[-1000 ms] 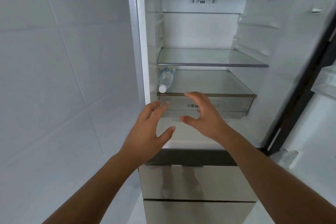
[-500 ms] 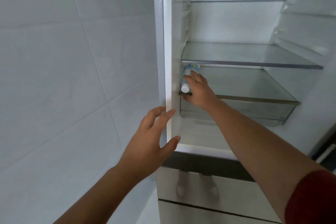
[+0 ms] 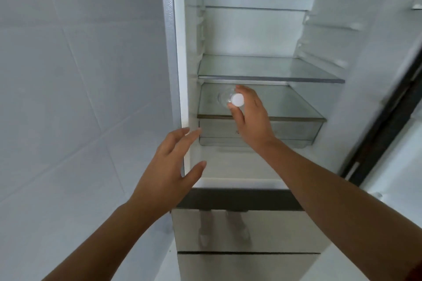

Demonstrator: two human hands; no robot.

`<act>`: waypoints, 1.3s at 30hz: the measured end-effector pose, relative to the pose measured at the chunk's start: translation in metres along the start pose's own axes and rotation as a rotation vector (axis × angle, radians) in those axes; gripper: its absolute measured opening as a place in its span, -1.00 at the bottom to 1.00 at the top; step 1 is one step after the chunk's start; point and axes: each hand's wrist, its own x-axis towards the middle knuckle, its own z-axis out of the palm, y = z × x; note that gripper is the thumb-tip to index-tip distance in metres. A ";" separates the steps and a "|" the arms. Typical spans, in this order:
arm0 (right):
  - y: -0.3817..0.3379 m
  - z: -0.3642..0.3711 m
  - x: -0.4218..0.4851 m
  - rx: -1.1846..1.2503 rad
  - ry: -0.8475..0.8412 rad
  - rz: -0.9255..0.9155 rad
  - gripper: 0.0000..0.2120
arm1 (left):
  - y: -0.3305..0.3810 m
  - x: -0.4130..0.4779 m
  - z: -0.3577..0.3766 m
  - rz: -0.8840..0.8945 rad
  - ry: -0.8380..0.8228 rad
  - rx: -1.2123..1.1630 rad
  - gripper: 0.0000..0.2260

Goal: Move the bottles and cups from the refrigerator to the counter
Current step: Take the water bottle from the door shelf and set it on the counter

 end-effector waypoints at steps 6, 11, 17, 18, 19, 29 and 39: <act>-0.026 -0.088 0.013 0.046 0.220 0.079 -0.71 | 0.022 0.015 0.012 0.134 -0.004 -0.111 -0.43; -0.045 -0.152 0.007 0.036 0.298 0.058 -0.88 | 0.051 0.023 0.021 0.198 -0.035 -0.190 -0.45; -0.052 -0.191 -0.047 -0.069 0.138 0.227 -0.76 | 0.079 0.025 0.045 0.293 -0.112 -0.251 -0.45; -0.052 -0.194 -0.059 -0.077 0.093 0.272 -0.76 | 0.082 0.024 0.050 0.299 -0.131 -0.256 -0.45; -0.053 -0.197 -0.072 -0.077 0.051 0.317 -0.76 | 0.085 0.022 0.056 0.307 -0.151 -0.264 -0.45; -0.060 -0.235 -0.173 -0.032 -0.033 0.578 -0.74 | 0.127 -0.007 0.107 0.359 -0.315 -0.384 -0.49; -0.096 -0.310 -0.262 0.017 0.027 0.671 -0.84 | 0.212 -0.061 0.121 0.552 -0.497 -0.566 -0.54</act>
